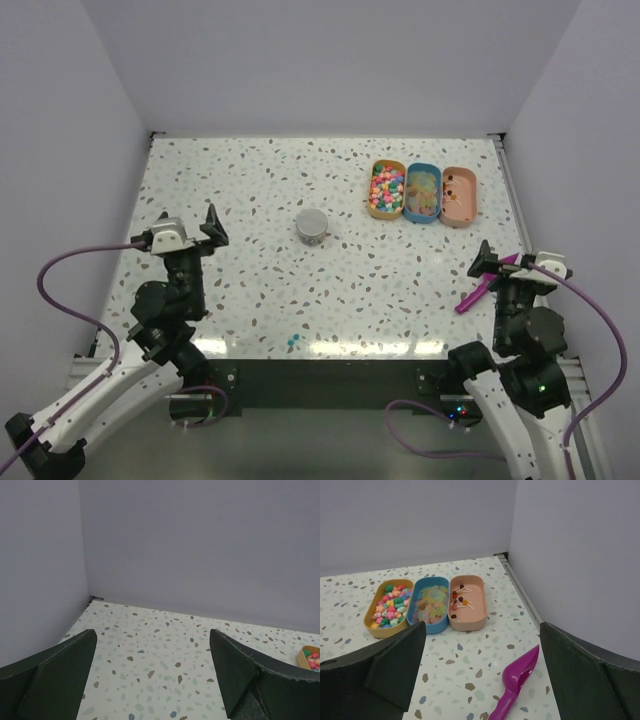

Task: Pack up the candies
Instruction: Reset both arms

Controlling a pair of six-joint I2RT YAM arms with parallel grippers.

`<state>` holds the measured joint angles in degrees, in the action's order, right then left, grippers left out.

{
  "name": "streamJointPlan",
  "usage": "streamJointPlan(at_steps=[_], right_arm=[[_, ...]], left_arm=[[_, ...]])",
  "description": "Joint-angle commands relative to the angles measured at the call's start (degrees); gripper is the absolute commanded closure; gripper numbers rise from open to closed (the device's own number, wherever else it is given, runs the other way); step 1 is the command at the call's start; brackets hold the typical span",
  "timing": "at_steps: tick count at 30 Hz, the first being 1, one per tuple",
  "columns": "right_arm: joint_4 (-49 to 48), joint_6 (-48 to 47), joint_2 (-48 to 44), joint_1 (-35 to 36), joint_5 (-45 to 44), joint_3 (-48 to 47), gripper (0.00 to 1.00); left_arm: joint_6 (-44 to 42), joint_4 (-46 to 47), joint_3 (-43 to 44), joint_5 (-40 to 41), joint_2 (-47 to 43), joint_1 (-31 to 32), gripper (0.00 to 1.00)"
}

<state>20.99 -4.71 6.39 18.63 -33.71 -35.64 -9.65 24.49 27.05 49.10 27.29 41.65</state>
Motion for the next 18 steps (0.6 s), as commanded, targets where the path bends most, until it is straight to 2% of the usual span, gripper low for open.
streamJointPlan(at_steps=[1, 11, 18], right_arm=[[-3.86, -1.27, -2.17, -0.09, -0.74, 1.18, 0.01], [-3.94, -1.97, -2.17, -0.18, 1.19, 1.80, 0.01], [-4.29, -1.97, -1.91, -0.18, 1.90, 2.15, 0.01]], left_arm=[[-3.46, 8.45, -4.01, 4.24, -0.66, -0.69, 0.00], [3.75, 3.46, -1.83, -0.23, 1.63, -9.73, 0.00], [6.57, 1.97, -1.56, -2.52, 2.15, -11.50, 0.00]])
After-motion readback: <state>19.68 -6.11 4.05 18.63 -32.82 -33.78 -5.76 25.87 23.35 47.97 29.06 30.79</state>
